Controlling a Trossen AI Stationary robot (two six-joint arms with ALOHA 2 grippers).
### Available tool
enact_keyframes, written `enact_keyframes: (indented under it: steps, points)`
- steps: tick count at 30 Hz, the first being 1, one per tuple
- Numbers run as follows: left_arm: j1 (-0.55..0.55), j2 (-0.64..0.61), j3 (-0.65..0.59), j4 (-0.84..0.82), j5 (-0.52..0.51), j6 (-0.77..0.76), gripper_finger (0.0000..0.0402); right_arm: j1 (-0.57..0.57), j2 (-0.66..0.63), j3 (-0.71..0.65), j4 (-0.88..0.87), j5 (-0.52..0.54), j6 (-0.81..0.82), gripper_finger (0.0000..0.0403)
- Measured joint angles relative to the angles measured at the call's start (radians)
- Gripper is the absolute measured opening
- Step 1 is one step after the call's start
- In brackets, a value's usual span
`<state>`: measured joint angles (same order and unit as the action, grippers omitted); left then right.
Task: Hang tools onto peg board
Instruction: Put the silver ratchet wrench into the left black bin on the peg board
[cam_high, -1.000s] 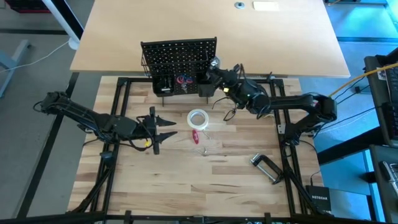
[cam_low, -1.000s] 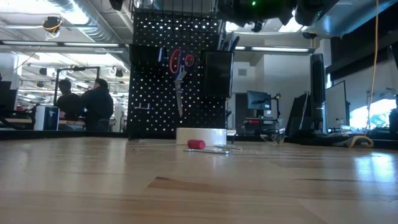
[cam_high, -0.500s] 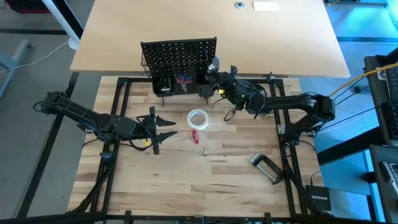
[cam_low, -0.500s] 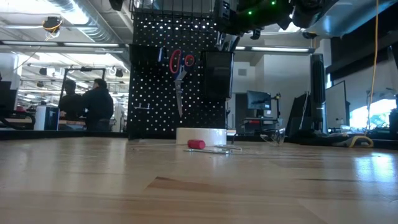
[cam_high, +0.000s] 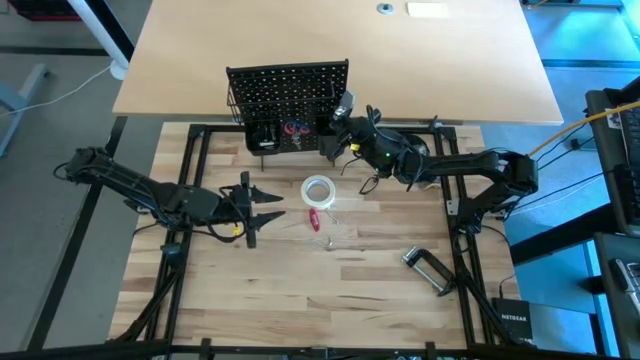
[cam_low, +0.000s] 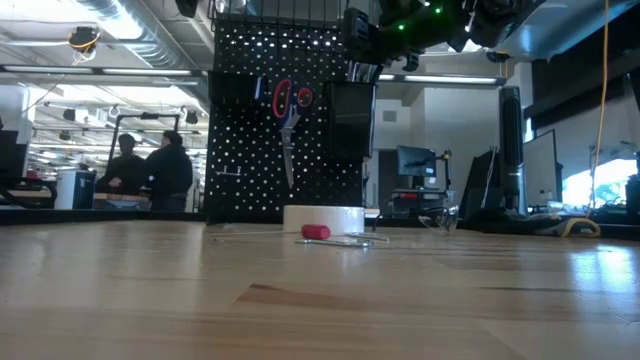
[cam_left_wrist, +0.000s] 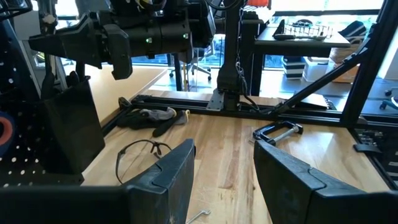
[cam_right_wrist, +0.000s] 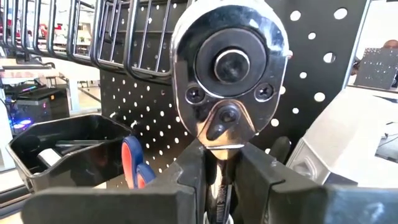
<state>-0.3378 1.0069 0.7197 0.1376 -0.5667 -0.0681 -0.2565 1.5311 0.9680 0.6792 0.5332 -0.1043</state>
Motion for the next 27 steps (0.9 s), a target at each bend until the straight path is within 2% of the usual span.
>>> enact_keyframes:
  steps: [4, 11, 15, 17, 21, 27]
  points:
    - [0.0, 0.0, 0.0, 0.0, 0.0, -0.003, 0.0154, 0.003, 0.0, 0.0, -0.001, 0.07, 0.003, 0.009]
    - [0.0, 0.0, 0.0, -0.002, 0.0, -0.009, 0.0154, 0.002, -0.001, 0.015, -0.032, 0.048, 0.027, 0.0178]
    - [0.0, 0.0, 0.0, -0.012, 0.0, -0.015, 0.0154, 0.023, -0.001, 0.035, -0.028, 0.041, 0.029, 0.0213]
    - [0.0, 0.0, 0.0, -0.019, 0.0, -0.016, 0.0154, 0.04, -0.002, 0.053, -0.027, 0.053, -0.006, 0.0222]
    - [0.0, 0.0, 0.0, -0.025, 0.0, -0.017, 0.0154, 0.084, -0.002, 0.086, -0.047, 0.149, -0.111, 0.0227]
    - [0.0, 0.0, 0.0, -0.025, 0.0, -0.029, 0.0154, 0.149, -0.002, 0.138, -0.053, 0.201, -0.224, 0.0225]
